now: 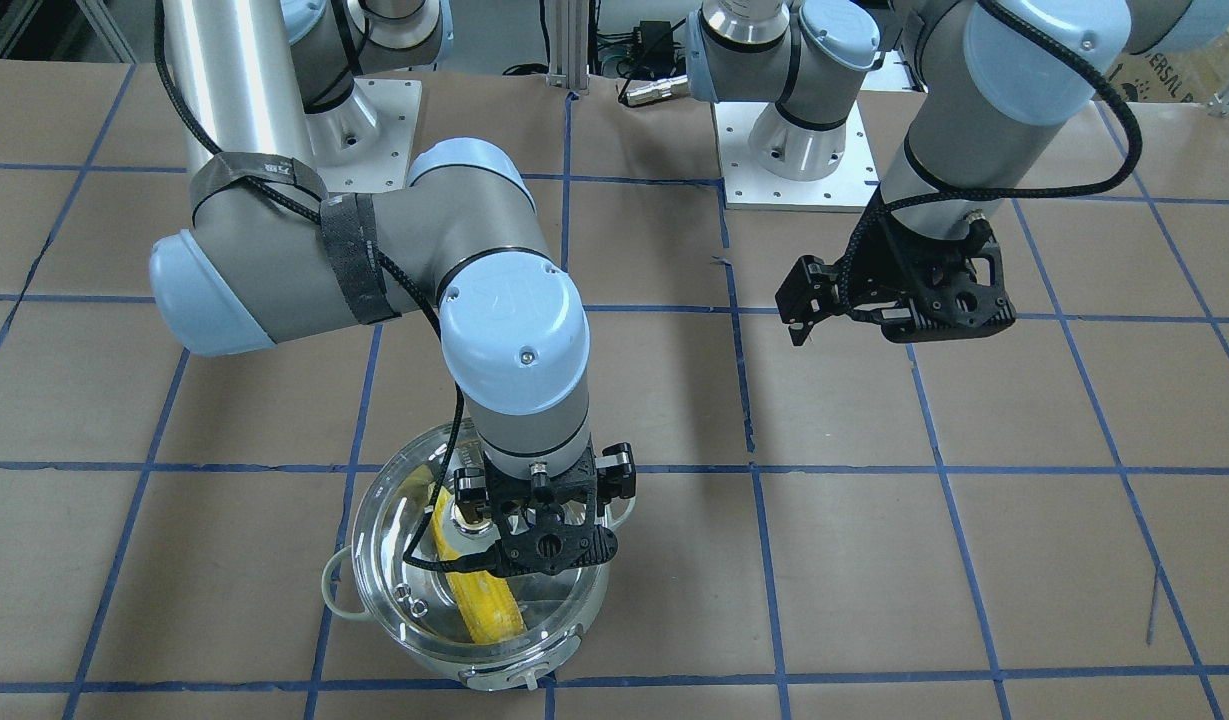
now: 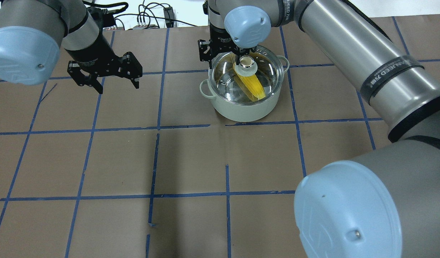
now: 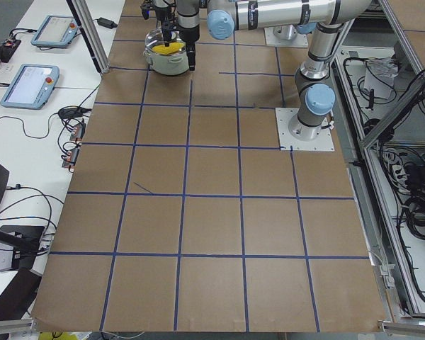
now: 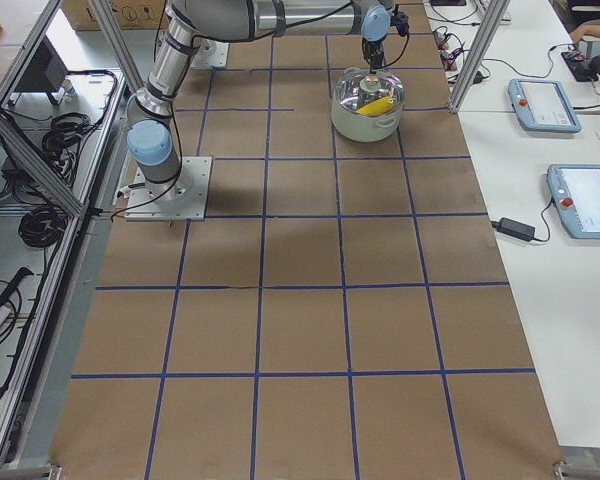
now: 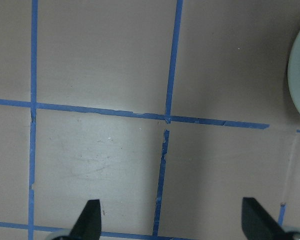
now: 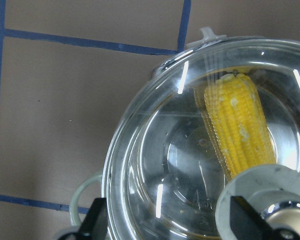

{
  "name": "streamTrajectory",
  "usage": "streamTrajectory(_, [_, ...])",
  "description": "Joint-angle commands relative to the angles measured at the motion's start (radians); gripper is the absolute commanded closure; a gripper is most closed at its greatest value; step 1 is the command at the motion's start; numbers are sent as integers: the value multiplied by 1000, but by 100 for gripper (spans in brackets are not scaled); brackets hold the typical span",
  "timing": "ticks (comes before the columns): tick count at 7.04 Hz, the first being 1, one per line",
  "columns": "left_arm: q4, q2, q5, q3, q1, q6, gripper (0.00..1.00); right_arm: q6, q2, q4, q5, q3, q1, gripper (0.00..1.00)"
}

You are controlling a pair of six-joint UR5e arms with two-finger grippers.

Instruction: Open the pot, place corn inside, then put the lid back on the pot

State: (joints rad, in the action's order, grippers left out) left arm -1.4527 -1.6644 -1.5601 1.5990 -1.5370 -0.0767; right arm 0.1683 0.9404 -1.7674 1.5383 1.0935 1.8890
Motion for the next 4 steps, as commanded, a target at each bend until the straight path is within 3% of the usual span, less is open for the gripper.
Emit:
streamTrajectory(1, [0, 0, 0, -1, 0, 0, 0, 7, 1, -1, -6, -1, 2, 12])
streamTrajectory(4, [-2, 0, 0, -2, 0, -2, 0, 23, 12, -4, -38, -23, 13, 12])
